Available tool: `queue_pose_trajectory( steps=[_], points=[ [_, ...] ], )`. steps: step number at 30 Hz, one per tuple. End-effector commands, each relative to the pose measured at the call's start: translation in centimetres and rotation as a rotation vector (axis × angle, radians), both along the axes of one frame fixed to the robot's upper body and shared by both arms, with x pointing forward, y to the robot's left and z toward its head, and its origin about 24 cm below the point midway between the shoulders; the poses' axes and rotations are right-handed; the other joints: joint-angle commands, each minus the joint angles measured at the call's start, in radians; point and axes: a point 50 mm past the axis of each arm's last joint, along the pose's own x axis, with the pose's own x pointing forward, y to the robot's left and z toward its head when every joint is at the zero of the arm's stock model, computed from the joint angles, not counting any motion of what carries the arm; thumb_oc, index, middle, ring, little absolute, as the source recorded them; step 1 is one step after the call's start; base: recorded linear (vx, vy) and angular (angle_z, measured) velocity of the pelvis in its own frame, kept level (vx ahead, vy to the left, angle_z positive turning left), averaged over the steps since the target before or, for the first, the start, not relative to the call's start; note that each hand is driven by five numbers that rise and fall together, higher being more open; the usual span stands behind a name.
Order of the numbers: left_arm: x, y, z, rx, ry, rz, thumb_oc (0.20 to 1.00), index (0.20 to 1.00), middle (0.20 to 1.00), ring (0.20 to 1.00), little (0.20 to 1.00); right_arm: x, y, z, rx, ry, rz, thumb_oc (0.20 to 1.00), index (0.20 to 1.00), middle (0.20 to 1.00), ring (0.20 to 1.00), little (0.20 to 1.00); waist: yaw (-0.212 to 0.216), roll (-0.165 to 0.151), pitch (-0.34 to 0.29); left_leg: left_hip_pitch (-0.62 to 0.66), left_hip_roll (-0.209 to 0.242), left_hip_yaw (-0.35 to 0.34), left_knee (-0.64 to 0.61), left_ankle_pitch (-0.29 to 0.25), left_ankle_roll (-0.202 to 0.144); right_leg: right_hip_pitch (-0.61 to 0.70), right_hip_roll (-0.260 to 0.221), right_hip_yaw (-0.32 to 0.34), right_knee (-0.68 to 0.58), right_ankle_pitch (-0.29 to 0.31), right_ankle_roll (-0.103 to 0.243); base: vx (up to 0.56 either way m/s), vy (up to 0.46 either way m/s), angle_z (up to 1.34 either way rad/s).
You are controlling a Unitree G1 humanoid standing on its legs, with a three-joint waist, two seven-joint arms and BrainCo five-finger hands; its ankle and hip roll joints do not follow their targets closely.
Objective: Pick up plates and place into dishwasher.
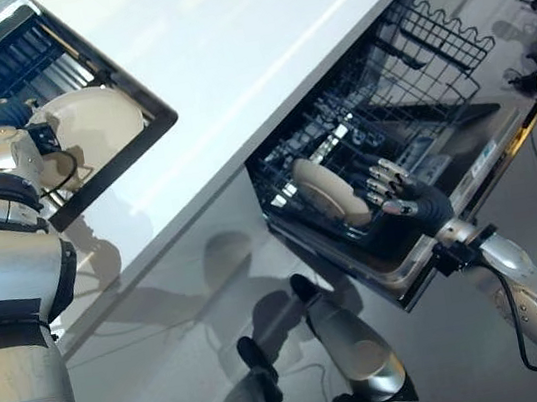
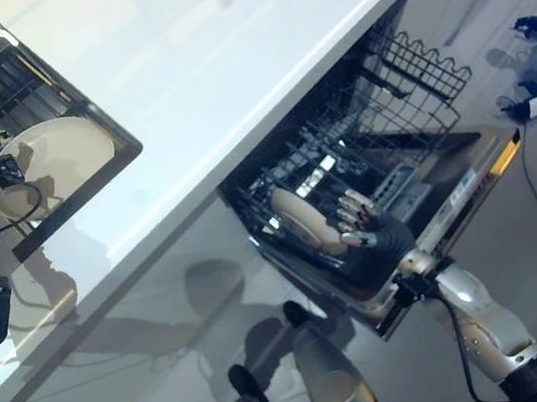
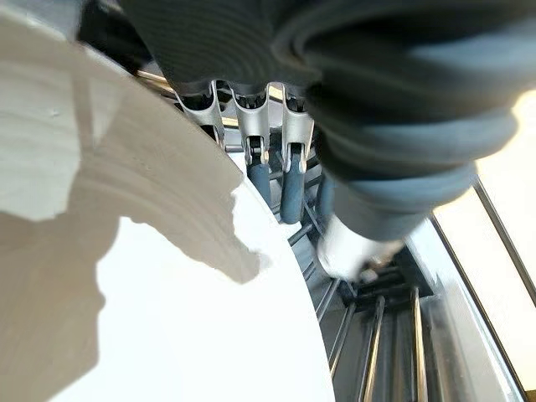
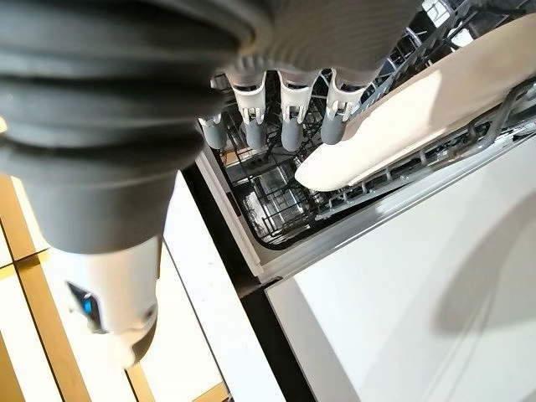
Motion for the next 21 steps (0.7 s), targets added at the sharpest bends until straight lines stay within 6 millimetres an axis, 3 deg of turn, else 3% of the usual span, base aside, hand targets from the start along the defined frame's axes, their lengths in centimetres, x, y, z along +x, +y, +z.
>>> queue_pose_trajectory(
  steps=[1, 12, 21],
  points=[
    [-1.5, 2.3, 0.4, -0.029, -0.020, 0.038, 0.200, 0.200, 0.200, 0.200, 0.200, 0.8, 0.0, 2.6, 0.061, -0.122, 0.010, 1.000, 1.000, 1.000, 1.000, 1.000, 0.000, -0.053, 0.007, -0.066, 0.033, 0.028, 0.038, 0.038, 0.044, -0.046, -0.025, 0.037, 0.042, -0.043, 0.053, 0.00, 0.000, 0.00],
    [-1.4, 2.3, 0.1, -0.048, -0.034, 0.014, 0.200, 0.200, 0.200, 0.200, 0.200, 0.8, -0.1, 2.4, 0.051, -0.110, 0.008, 1.000, 1.000, 1.000, 1.000, 1.000, -0.004, -0.047, 0.000, -0.054, 0.031, 0.033, 0.040, 0.032, 0.044, -0.036, -0.028, 0.044, 0.040, -0.046, 0.054, 0.00, 0.000, 0.00],
    [0.0, -0.1, 2.2, -0.029, -0.188, -0.080, 0.200, 0.200, 0.200, 0.200, 0.200, 0.3, -0.2, 2.1, 0.056, -0.111, 0.015, 1.000, 1.000, 1.000, 1.000, 1.000, -0.005, -0.047, -0.002, -0.043, 0.030, 0.037, 0.030, 0.030, 0.046, -0.030, -0.026, 0.049, 0.034, -0.043, 0.058, 0.00, 0.000, 0.00]
  ],
)
